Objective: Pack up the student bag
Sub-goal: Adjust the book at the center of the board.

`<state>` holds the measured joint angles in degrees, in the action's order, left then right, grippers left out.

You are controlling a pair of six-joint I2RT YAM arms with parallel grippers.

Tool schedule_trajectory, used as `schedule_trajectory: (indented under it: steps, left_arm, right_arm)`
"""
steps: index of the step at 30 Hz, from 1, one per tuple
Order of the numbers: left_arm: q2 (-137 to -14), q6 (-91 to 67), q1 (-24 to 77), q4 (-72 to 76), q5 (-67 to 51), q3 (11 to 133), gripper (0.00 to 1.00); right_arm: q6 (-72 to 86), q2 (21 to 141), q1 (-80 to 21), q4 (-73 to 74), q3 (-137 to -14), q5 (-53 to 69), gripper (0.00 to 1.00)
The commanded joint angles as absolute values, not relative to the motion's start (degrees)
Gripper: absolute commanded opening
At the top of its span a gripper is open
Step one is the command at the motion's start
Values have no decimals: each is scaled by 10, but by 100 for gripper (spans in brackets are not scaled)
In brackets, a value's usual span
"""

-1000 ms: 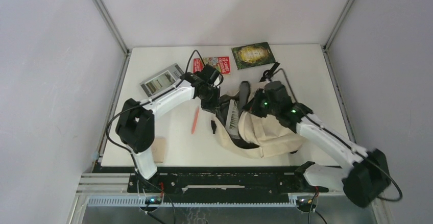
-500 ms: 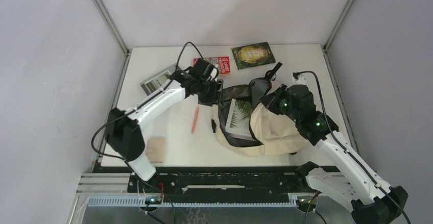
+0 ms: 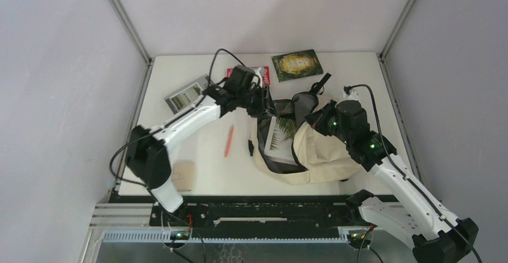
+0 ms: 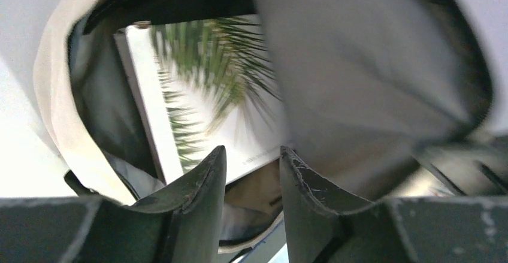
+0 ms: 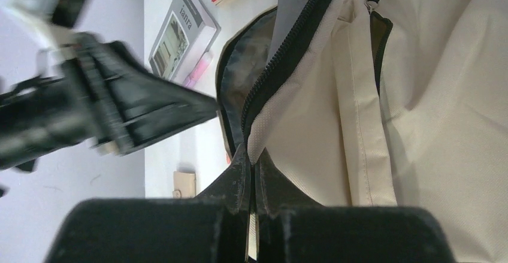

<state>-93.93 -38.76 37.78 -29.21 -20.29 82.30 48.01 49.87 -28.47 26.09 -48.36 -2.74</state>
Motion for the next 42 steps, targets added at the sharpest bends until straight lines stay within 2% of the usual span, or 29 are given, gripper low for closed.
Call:
schedule_trajectory:
  steps: [1, 5, 11, 15, 20, 25, 28, 38, 42]
  left_arm:
    - [-1008, -401, 380, -262, -179, 811, 42]
    - [-1055, -396, 383, -266, -169, 819, 49]
    - [-1093, -377, 391, -296, -135, 827, 52]
    - [-1109, -362, 401, -325, -116, 832, 61]
    - [-1123, -345, 411, -340, -109, 833, 65]
    - [-1140, -340, 419, -344, -113, 838, 65]
    - [-1129, -351, 421, -330, -136, 833, 60]
    - [-1130, -457, 450, -177, -322, 826, 48]
    - [-1114, -444, 445, -178, -319, 818, 50]
  right_arm:
    - [492, 480, -281, 234, -481, -37, 0]
    - [493, 479, -281, 235, -481, -34, 0]
    - [493, 478, -280, 239, -481, -35, 0]
    - [494, 480, -279, 239, -481, -35, 0]
    - [494, 486, -280, 232, -481, -29, 0]
    - [498, 492, -279, 227, -480, -23, 0]
    - [498, 494, -280, 223, -480, -19, 0]
    - [510, 507, -290, 208, -480, -12, 0]
    - [510, 505, -296, 213, -480, -16, 0]
